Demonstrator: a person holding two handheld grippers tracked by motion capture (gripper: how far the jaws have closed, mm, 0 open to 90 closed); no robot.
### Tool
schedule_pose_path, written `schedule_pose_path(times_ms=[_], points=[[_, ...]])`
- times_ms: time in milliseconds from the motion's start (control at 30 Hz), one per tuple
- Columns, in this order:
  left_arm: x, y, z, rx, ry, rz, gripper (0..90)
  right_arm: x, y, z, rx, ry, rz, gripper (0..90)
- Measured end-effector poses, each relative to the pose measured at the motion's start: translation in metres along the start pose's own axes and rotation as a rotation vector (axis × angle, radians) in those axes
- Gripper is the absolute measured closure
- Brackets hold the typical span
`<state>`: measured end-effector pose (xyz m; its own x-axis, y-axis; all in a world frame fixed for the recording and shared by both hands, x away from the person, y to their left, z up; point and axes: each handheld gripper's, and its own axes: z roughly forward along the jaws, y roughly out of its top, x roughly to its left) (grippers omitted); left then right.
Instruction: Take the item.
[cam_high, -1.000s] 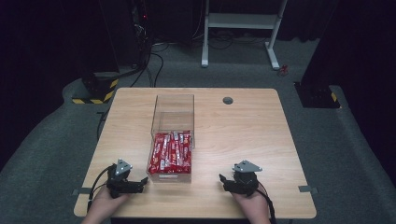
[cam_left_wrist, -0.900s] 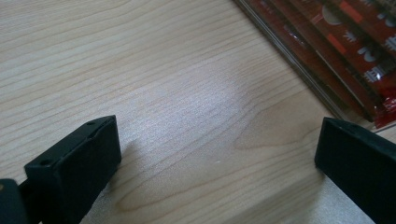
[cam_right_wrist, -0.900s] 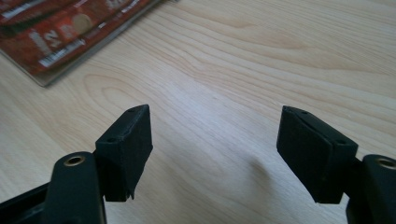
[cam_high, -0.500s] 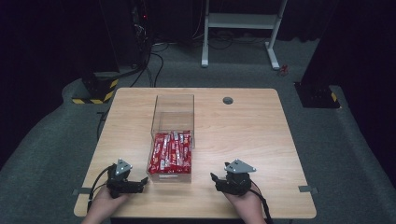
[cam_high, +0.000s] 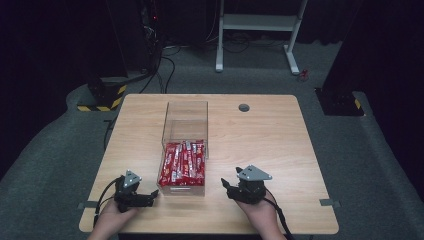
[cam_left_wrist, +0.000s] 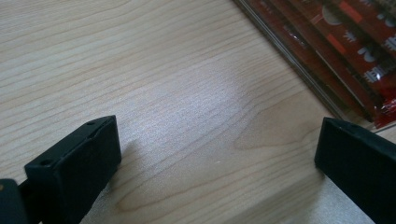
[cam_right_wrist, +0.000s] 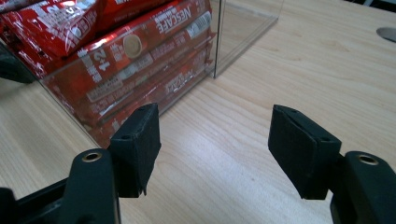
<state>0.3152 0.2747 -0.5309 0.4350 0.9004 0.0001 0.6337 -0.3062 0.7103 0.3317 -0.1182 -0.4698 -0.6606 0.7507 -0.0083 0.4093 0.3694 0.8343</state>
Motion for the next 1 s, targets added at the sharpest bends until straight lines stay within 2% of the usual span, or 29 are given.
schedule_pose_path(times_ms=[533, 1000], points=[[0.000, 0.000, 0.000, -0.001, -0.001, -0.005, 0.7, 0.012, 0.019, 0.008, -0.024, 0.019, -0.057, 33.2], [0.000, 0.000, 0.000, -0.001, -0.001, -0.005, 0.7, 0.022, 0.040, 0.011, -0.067, 0.031, -0.064, 33.2]])
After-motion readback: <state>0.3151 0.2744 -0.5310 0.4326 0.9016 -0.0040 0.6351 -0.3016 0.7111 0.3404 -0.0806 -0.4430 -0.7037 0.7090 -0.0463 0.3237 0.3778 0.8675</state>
